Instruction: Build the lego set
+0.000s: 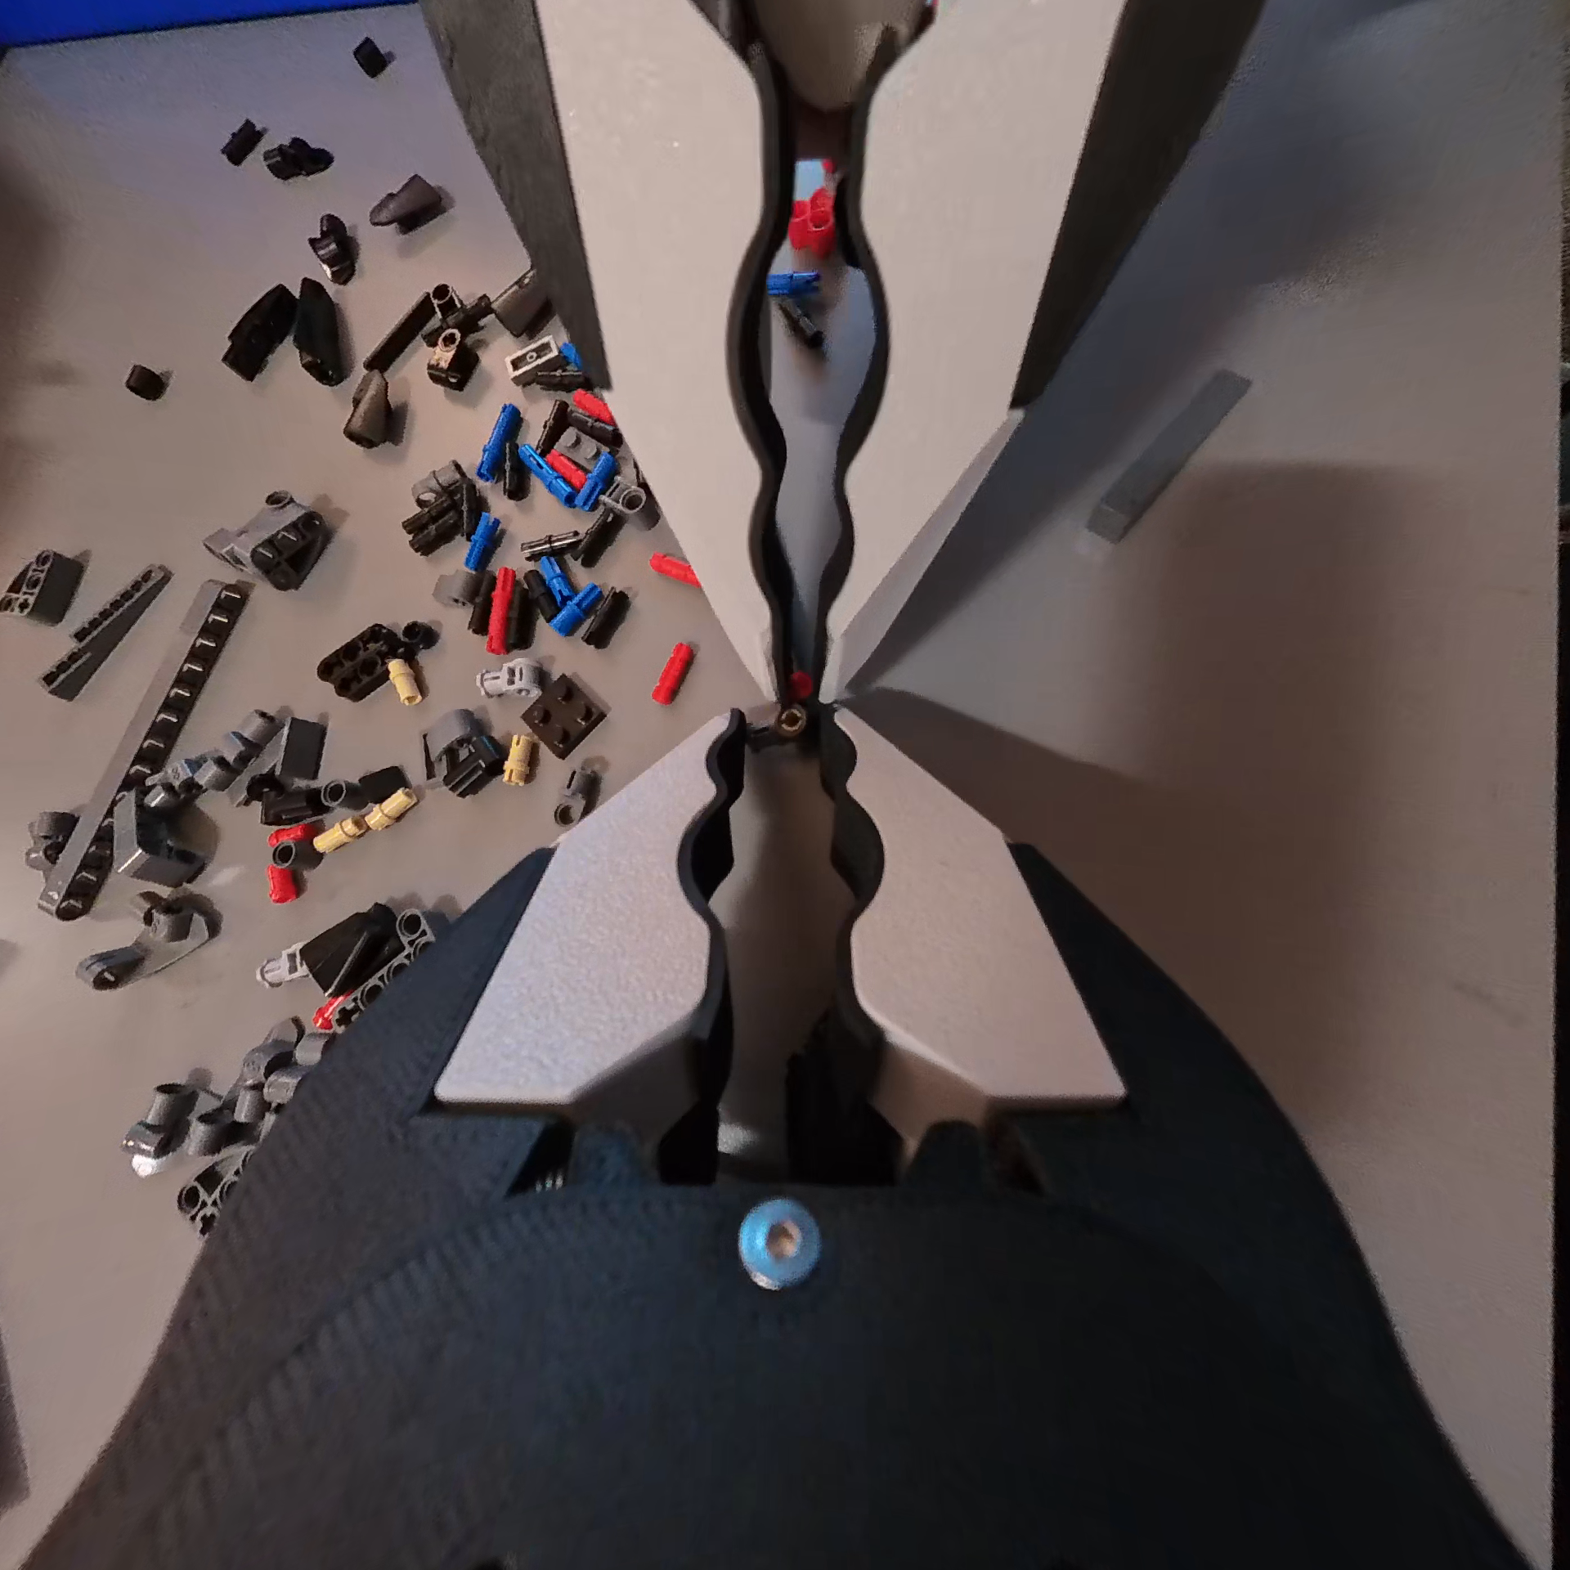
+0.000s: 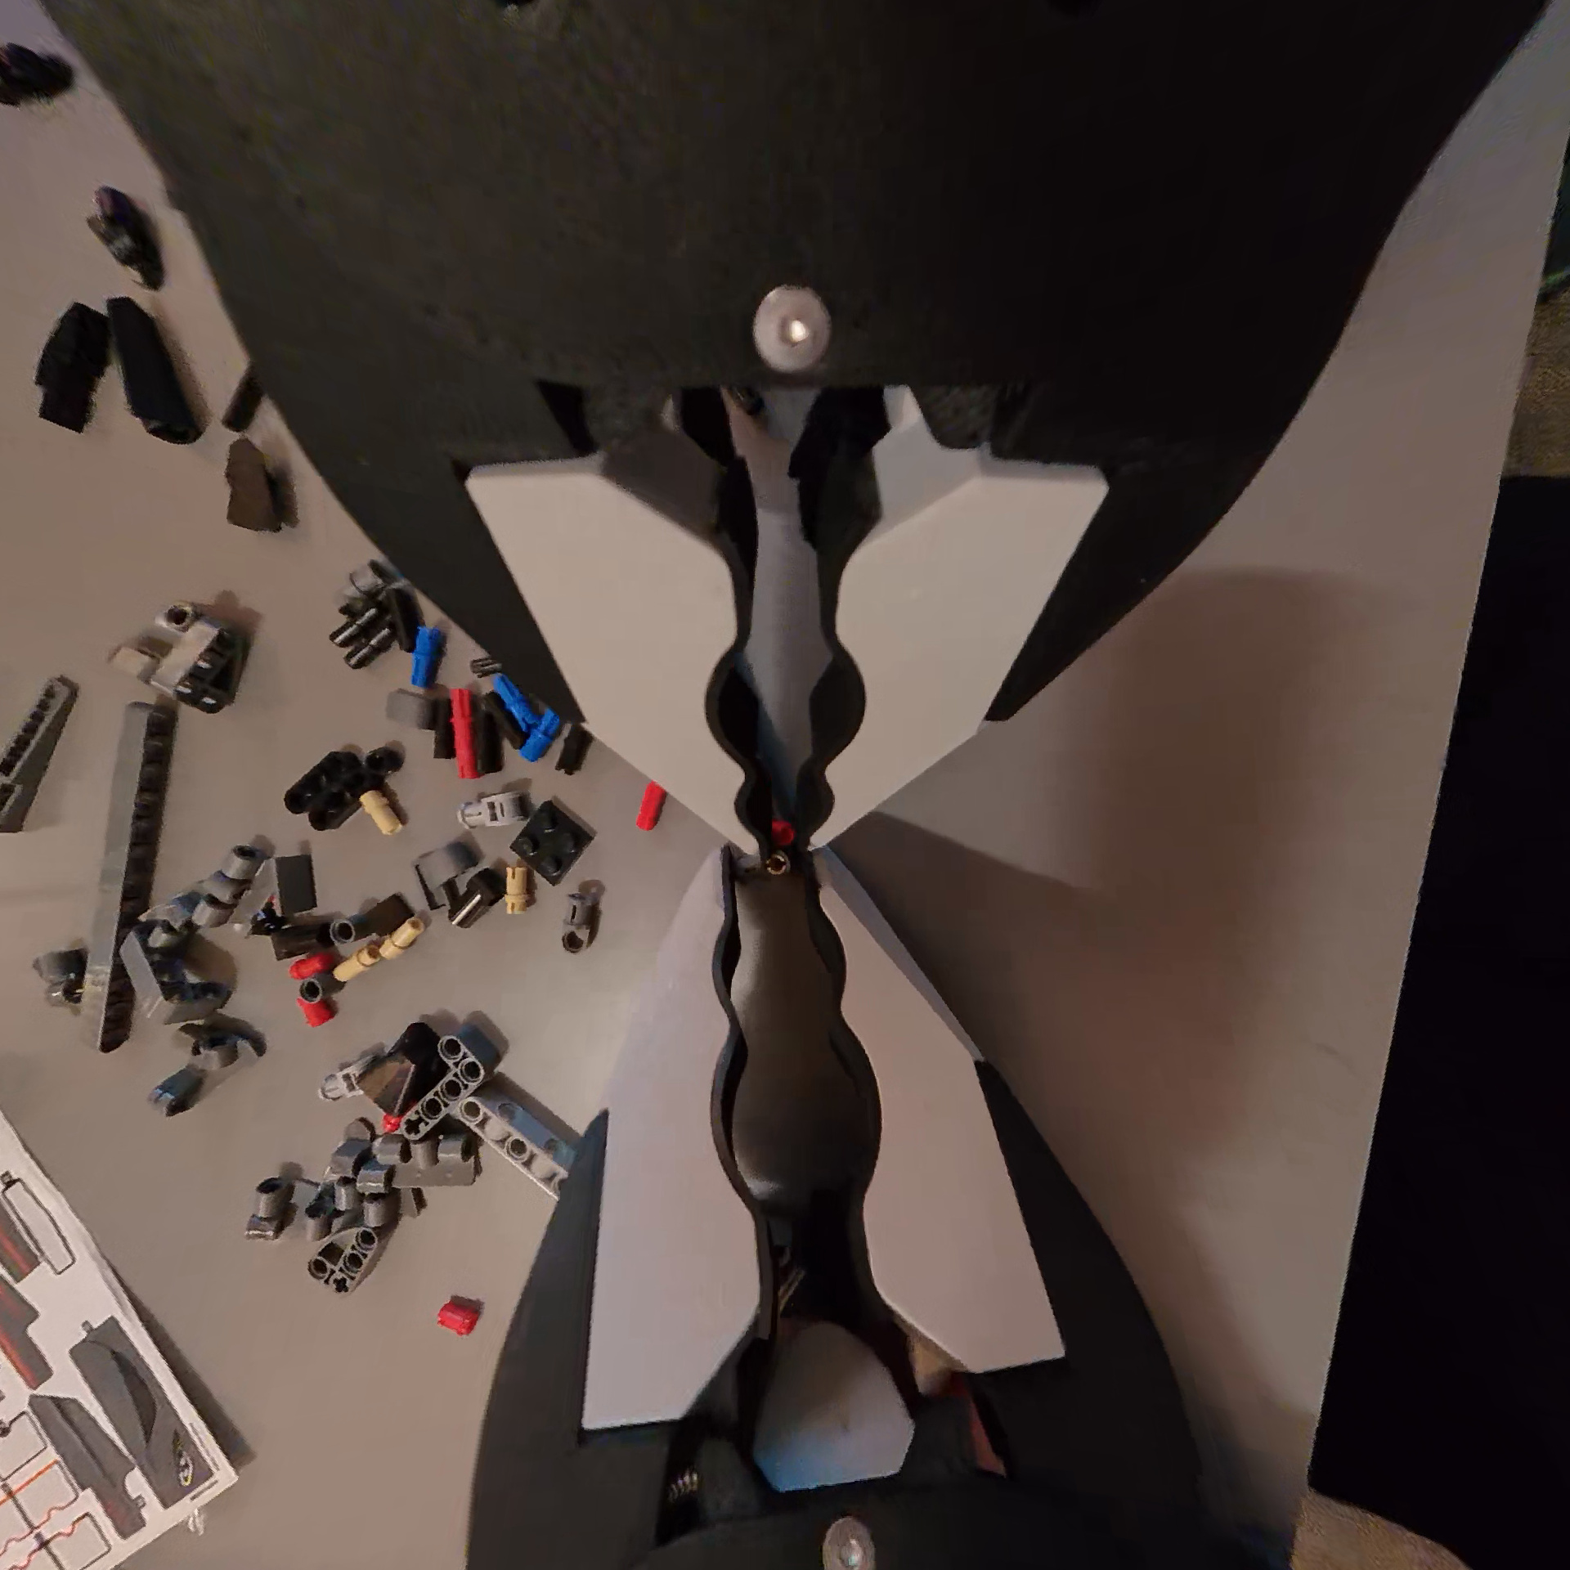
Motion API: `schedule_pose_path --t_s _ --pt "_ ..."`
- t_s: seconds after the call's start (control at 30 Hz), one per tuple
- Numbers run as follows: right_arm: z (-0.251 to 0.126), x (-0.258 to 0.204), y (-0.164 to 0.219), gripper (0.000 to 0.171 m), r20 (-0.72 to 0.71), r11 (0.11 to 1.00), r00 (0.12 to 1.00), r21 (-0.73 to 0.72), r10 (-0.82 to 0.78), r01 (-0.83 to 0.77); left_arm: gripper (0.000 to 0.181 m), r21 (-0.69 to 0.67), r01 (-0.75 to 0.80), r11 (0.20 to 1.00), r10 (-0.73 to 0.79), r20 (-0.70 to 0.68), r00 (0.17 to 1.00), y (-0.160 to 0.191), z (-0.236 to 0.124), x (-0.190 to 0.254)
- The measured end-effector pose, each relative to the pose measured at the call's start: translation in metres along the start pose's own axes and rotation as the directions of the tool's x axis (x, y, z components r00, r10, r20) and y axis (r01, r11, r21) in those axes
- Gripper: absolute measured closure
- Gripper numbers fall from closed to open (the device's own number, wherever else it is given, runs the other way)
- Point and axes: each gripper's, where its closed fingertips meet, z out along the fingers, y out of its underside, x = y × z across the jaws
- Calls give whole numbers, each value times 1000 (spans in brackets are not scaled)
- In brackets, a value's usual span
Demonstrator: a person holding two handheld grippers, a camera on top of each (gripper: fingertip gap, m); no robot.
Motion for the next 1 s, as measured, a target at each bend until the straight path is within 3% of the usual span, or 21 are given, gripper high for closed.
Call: schedule_pose_path --t_s 0.17,0.37,0.73,1.0 --pt "-2 1 -1 170 153 976 972 97 179 -195 166 0 -5 1000 5 0 1000 0 0 0" --pt "-3 3 -2 170 328 911 879 107 346 -399 166 5 -31 999 31 -4 999 -1 1 -1" --pt "-8 3 -5 170 394 856 812 104 431 -506 166 12 -67 998 67 1 998 -2 2 -2" --pt "-4 7 -1 170 360 813 783 102 507 -573 166 13 -73 997 72 6 997 -2 2 -2"
